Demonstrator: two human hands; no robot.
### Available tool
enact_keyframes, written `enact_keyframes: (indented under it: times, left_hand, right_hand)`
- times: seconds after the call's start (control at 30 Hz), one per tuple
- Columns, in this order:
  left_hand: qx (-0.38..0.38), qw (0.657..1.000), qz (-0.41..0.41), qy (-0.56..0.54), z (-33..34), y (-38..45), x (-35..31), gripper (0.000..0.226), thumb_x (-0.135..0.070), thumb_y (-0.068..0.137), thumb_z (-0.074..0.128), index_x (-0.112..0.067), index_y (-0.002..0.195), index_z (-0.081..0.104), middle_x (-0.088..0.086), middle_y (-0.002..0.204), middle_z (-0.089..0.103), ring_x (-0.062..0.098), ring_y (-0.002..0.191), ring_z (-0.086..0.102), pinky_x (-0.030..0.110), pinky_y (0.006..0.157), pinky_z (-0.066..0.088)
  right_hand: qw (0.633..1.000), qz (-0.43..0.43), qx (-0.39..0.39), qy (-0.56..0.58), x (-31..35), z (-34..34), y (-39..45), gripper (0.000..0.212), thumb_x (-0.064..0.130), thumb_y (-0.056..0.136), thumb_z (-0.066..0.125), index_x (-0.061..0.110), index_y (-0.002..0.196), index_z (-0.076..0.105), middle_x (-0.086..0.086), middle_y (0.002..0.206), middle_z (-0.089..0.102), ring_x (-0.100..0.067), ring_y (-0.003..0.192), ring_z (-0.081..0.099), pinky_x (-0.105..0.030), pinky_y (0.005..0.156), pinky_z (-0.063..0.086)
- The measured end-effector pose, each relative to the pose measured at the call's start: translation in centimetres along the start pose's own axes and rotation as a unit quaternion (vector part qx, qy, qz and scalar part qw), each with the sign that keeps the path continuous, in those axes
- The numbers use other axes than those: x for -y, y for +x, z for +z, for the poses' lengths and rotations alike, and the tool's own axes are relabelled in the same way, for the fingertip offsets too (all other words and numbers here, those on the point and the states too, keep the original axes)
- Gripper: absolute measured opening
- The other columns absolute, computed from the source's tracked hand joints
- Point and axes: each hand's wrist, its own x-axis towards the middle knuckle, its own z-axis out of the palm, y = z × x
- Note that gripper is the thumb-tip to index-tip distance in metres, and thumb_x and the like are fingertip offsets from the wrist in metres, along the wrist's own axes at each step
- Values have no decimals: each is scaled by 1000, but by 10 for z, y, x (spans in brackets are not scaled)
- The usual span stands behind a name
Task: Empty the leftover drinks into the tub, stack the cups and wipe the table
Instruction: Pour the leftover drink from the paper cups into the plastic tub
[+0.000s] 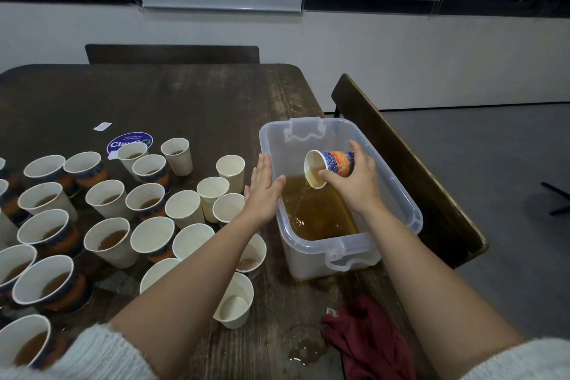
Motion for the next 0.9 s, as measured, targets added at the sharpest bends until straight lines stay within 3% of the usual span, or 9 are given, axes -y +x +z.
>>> enact_keyframes:
  times: [0.33,0.5,0.9]
  left_hand:
    - [-1,1000,-2,-1,1,1,1,59,-34,105,28,-24,153,-4,-4,162,-9,17,149,-8,52,120,2]
    - [0,1000,-1,-3,1,1,2,59,-34,105,28,-24,153,-5,-5,162,-9,17,149,-7,53,120,3]
    - [1,1000,-1,-9,0,1,2,59,-33,105,29,-24,153,-4,-4,162,-9,17,149,-8,53,120,3]
  right_hand:
    - [1000,-10,-3,-2,-1,0,2,93,38,80,78,27,152,20,-8,151,25,-25,132,39,-25,90,38]
    - [1000,-14,-4,-3,-1,1,1,95,38,79,78,27,152,20,-8,151,25,-25,132,39,-29,95,42]
    - [999,-30,-8,-9,-3,2,1,95,40,78,78,27,152,20,-8,150,25,-24,131,39,-25,91,40]
